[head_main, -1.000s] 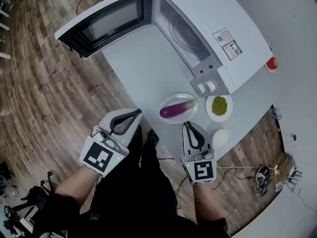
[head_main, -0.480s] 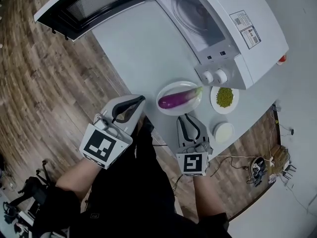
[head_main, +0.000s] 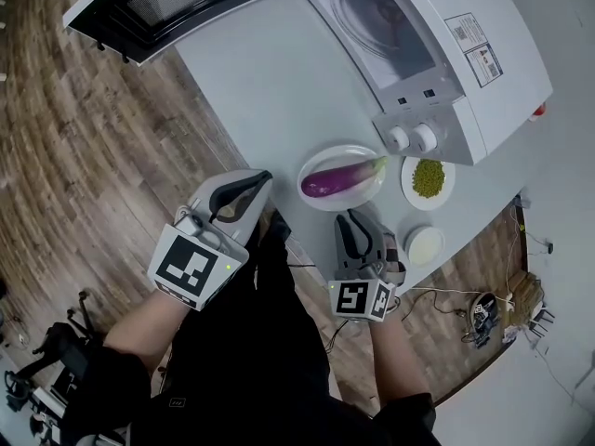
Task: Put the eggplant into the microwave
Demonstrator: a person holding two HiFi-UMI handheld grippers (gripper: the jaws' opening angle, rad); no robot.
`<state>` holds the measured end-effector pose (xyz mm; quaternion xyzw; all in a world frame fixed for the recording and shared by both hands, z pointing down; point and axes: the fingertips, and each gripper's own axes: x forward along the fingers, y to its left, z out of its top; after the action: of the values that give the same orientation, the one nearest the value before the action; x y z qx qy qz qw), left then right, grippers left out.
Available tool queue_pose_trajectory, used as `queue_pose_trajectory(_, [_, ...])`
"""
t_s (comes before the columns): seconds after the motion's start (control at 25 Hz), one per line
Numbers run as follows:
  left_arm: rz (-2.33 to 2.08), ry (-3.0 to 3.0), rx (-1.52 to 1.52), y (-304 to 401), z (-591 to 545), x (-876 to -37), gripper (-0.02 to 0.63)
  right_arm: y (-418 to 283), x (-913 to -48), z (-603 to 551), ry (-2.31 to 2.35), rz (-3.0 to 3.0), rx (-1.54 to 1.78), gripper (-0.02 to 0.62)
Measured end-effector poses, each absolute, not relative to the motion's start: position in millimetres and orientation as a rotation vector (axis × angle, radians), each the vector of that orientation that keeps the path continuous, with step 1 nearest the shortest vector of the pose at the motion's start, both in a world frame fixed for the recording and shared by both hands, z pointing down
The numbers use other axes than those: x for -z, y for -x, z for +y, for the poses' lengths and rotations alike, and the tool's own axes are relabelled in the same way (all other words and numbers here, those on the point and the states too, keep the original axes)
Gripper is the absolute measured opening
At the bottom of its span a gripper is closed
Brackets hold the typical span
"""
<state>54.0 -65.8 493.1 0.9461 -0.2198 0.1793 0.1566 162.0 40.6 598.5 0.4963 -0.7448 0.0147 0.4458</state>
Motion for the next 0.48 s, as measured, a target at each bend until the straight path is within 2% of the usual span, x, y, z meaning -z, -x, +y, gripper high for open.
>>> queue_pose_trajectory(0.48, [-0.655, -2.688, -0.531, -43, -62, -501, 0.009, -162, -612, 38, -1.126, -1.757, 0.086, 0.098])
